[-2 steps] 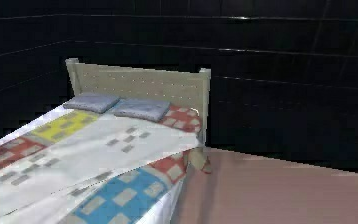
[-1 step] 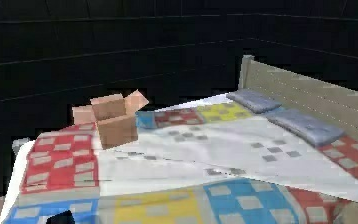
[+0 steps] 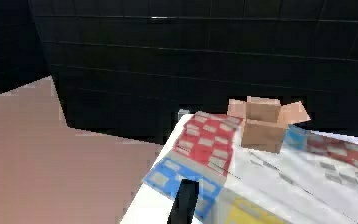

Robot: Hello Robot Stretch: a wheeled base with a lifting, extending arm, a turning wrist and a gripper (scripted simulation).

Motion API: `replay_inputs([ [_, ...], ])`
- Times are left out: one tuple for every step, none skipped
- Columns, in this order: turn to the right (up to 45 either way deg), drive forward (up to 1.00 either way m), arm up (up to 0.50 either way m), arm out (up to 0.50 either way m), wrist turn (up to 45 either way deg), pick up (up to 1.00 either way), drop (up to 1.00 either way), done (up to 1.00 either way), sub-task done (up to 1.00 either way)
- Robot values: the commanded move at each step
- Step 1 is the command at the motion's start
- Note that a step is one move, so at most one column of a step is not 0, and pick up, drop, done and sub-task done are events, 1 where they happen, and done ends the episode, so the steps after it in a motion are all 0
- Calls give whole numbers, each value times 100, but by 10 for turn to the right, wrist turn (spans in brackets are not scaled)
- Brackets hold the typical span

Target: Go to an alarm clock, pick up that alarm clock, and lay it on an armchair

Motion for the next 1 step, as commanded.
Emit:
replay_inputs([
  [-450,0,0,0,0,0,0,0,0],
])
